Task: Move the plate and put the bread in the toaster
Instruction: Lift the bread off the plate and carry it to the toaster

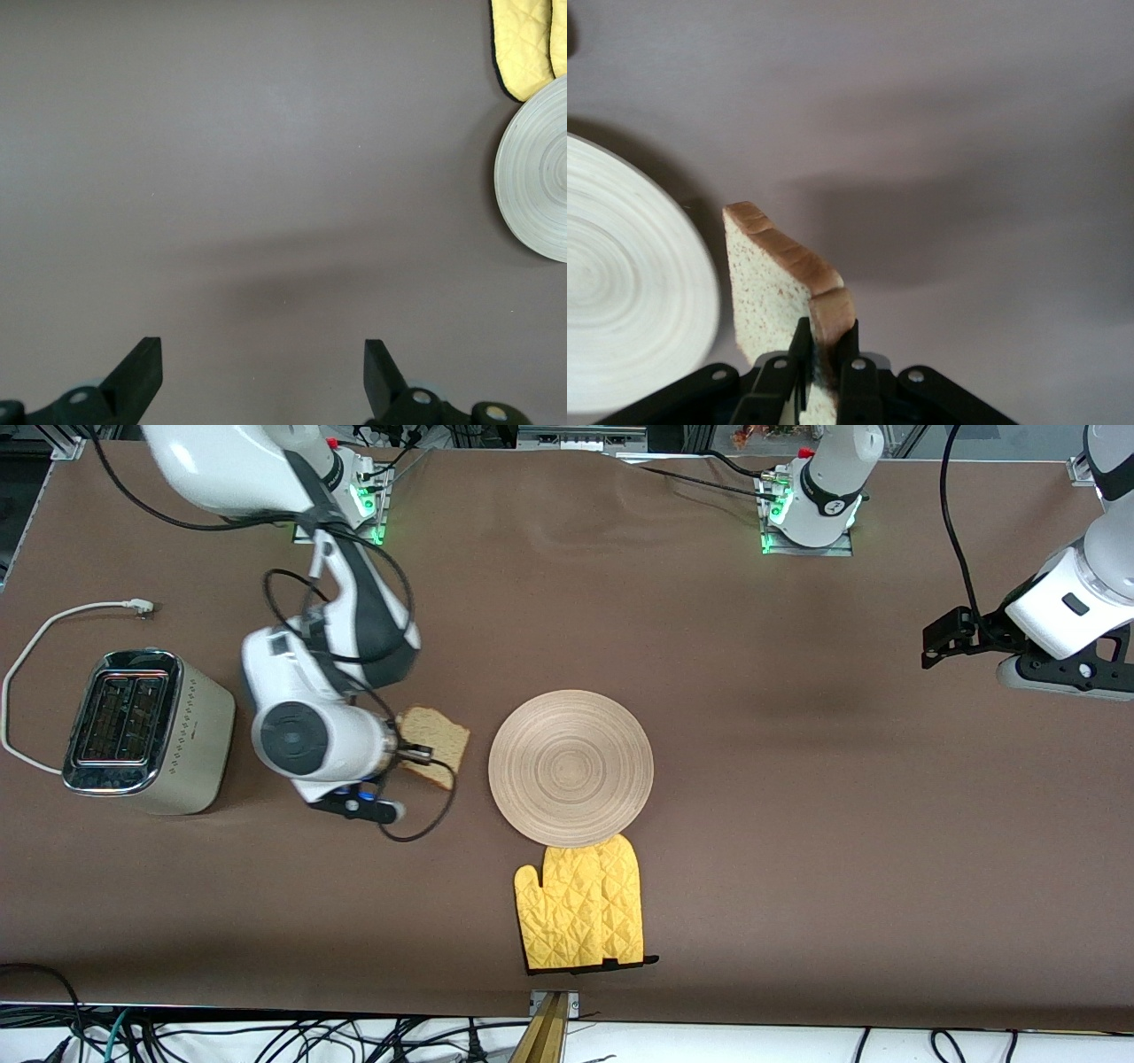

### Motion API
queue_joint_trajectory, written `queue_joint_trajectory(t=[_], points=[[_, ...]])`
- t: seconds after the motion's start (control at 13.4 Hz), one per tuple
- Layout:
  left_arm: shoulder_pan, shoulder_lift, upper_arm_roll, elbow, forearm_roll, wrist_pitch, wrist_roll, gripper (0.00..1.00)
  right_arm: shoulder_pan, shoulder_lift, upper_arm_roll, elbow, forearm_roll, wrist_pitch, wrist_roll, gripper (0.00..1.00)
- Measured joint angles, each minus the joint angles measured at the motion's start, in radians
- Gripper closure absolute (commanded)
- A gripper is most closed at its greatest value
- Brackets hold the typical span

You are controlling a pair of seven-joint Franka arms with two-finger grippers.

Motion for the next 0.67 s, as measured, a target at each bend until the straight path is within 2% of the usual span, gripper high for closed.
queue_joint_trajectory(t=[0.3, 0.67], points=[[0.000, 0.000, 0.000, 0.000, 0.000, 0.000, 0.000, 0.00, -0.114, -0.078, -0.016, 0.003, -0.013, -0.160, -0.192, 1.00], [0.000, 0.000, 0.000, 0.000, 0.000, -0.001, 0.000, 0.00, -0.153, -0.167, -0.161, 0.004, -0.167, -0.330, -0.461, 1.00]])
